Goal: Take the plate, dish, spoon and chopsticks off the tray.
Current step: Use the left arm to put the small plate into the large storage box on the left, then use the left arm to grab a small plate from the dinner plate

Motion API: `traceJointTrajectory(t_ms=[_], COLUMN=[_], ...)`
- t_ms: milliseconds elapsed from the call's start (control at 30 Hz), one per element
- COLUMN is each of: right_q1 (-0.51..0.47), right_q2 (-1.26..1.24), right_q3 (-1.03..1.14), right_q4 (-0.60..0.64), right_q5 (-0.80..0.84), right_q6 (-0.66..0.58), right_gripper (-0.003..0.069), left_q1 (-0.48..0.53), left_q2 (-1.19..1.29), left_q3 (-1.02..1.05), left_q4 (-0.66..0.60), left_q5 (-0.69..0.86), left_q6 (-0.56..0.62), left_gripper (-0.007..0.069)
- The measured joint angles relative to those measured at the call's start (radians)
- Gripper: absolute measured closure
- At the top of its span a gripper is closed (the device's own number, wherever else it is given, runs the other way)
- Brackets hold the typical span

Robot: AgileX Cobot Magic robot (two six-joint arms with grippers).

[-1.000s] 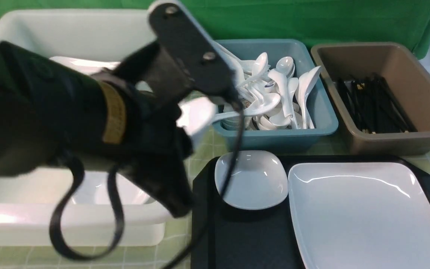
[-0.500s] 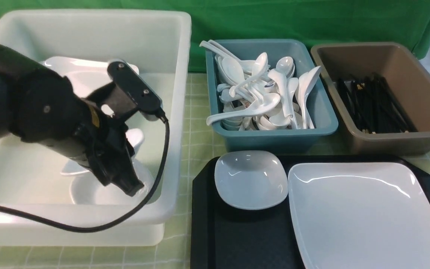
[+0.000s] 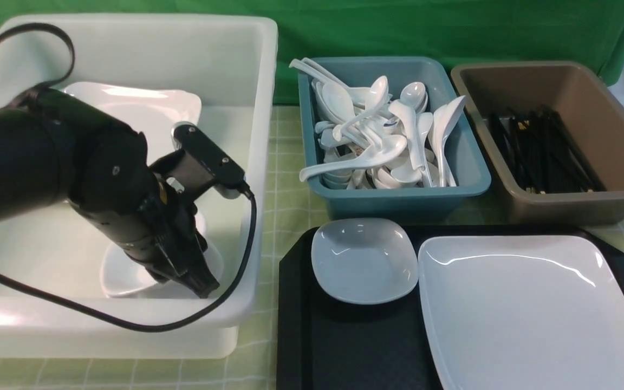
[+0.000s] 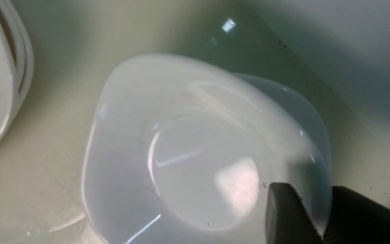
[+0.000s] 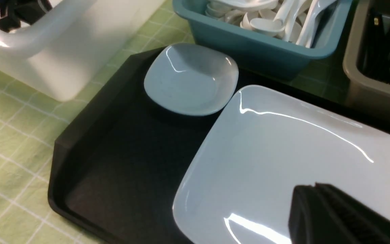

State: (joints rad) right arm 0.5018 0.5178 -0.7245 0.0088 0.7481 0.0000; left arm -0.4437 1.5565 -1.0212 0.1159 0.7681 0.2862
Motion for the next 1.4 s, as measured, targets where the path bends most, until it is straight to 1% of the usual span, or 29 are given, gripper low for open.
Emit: traceJointTrajectory(t_ms=[67, 133, 167, 200, 300, 367, 433, 467, 500, 533, 567, 600, 633, 667, 700, 767, 800, 867, 967, 1033, 1067, 1100, 1133, 1167, 1200, 1233, 1300, 1333, 1400], right_q1=[0.0, 0.0, 0.0, 0.0, 0.0, 0.0, 0.0, 0.0, 0.0, 0.0, 0.0, 0.0, 0.0, 0.0, 0.0, 0.0, 0.0, 0.0, 0.0, 0.0, 0.0, 0.0, 0.0, 0.0, 0.0, 0.0, 0.0, 0.0, 0.0], right_q2=[0.0, 0.0, 0.0, 0.0, 0.0, 0.0, 0.0, 0.0, 0.0, 0.0, 0.0, 0.0, 0.0, 0.0, 0.0, 0.0, 0.0, 0.0, 0.0, 0.0, 0.0, 0.0, 0.0, 0.0, 0.0, 0.0, 0.0, 0.0, 0.0], right_q3=[0.0, 0.001, 0.001, 0.001, 0.001, 0.001, 0.001, 0.001, 0.001, 0.001, 0.001, 0.001, 0.001, 0.001, 0.001, 0.001, 0.001, 0.001, 0.001, 0.001, 0.001, 0.001, 0.001, 0.001, 0.001, 0.001, 0.001, 0.001, 0.001], right_q4=[0.0, 0.0, 0.0, 0.0, 0.0, 0.0, 0.0, -0.009, -0.009, -0.025, -0.04, -0.05, -0.054, -0.062, -0.063, -0.07, -0.07, -0.09, -0.094, -0.097, -0.098, -0.098, -0.098, -0.098, -0.098, -0.093, -0.087, -0.082, -0.081], right_q5=[0.0, 0.001, 0.002, 0.002, 0.003, 0.003, 0.003, 0.008, 0.012, 0.02, 0.022, 0.025, 0.027, 0.036, 0.051, 0.068, 0.073, 0.105, 0.131, 0.175, 0.178, 0.198, 0.212, 0.22, 0.222, 0.242, 0.255, 0.273, 0.294], right_q6=[0.0, -0.018, -0.02, -0.021, -0.022, -0.022, -0.031, -0.05, -0.057, -0.069, -0.072, -0.072, -0.072, -0.072, -0.072, -0.073, -0.073, -0.073, -0.072, -0.072, -0.072, -0.072, -0.072, -0.072, -0.072, -0.072, -0.072, -0.072, -0.072], right_gripper=[0.0624, 0.0624, 0.0624, 0.0624, 0.0624, 0.0624, 0.0624, 0.0624, 0.0624, 0.0624, 0.0624, 0.0624, 0.0624, 0.0624, 0.0624, 0.0622, 0.0622, 0.0622, 0.0622, 0.0622, 0.0622, 0.0622, 0.0622, 0.0621, 0.0621, 0.0621, 0.0621, 0.0621, 0.0621], left_q1=[0.0, 0.0, 0.0, -0.002, -0.003, -0.007, -0.029, -0.067, -0.085, -0.126, -0.157, -0.189, -0.205, -0.272, -0.32, -0.388, -0.393, -0.441, -0.45, -0.445, -0.444, -0.437, -0.432, -0.427, -0.425, -0.419, -0.414, -0.408, -0.406], left_q2=[-0.008, -0.046, -0.066, -0.082, -0.14, -0.184, -0.228, -0.253, -0.258, -0.257, -0.252, -0.241, -0.23, -0.196, -0.151, -0.086, -0.071, 0.023, 0.11, 0.213, 0.22, 0.282, 0.318, 0.353, 0.359, 0.402, 0.437, 0.474, 0.497], left_q3=[0.0, -0.003, -0.011, -0.023, -0.066, -0.099, -0.13, -0.149, -0.153, -0.159, -0.16, -0.16, -0.16, -0.16, -0.16, -0.16, -0.16, -0.167, -0.197, -0.251, -0.251, -0.288, -0.315, -0.332, -0.341, -0.369, -0.393, -0.414, -0.421], left_q4=[0.0, -0.006, -0.019, -0.027, -0.067, -0.109, -0.151, -0.177, -0.188, -0.2, -0.209, -0.218, -0.222, -0.236, -0.239, -0.239, -0.239, -0.23, -0.219, -0.202, -0.199, -0.177, -0.159, -0.135, -0.129, -0.082, -0.036, 0.014, 0.032], left_q5=[0.005, 0.038, 0.052, 0.06, 0.074, 0.073, 0.059, 0.04, 0.032, 0.019, 0.015, 0.016, 0.018, 0.028, 0.03, 0.011, 0.007, -0.055, -0.093, -0.127, -0.127, -0.139, -0.141, -0.144, -0.145, -0.146, -0.146, -0.153, -0.17], left_q6=[0.0, 0.003, 0.003, 0.002, -0.009, -0.009, 0.012, 0.05, 0.058, 0.081, 0.086, 0.092, 0.094, 0.103, 0.104, 0.104, 0.104, 0.103, 0.1, 0.096, 0.096, 0.092, 0.083, 0.076, 0.073, 0.047, 0.02, -0.009, -0.024], left_gripper=[0.0329, 0.019, 0.0134, 0.0102, 0.0045, 0.0043, 0.0089, 0.0173, 0.02, 0.0302, 0.0348, 0.0423, 0.0451, 0.0539, 0.0578, 0.0594, 0.0593, 0.0552, 0.0477, 0.0352, 0.0342, 0.0265, 0.0216, 0.0189, 0.0183, 0.015, 0.0132, 0.013, 0.0147])
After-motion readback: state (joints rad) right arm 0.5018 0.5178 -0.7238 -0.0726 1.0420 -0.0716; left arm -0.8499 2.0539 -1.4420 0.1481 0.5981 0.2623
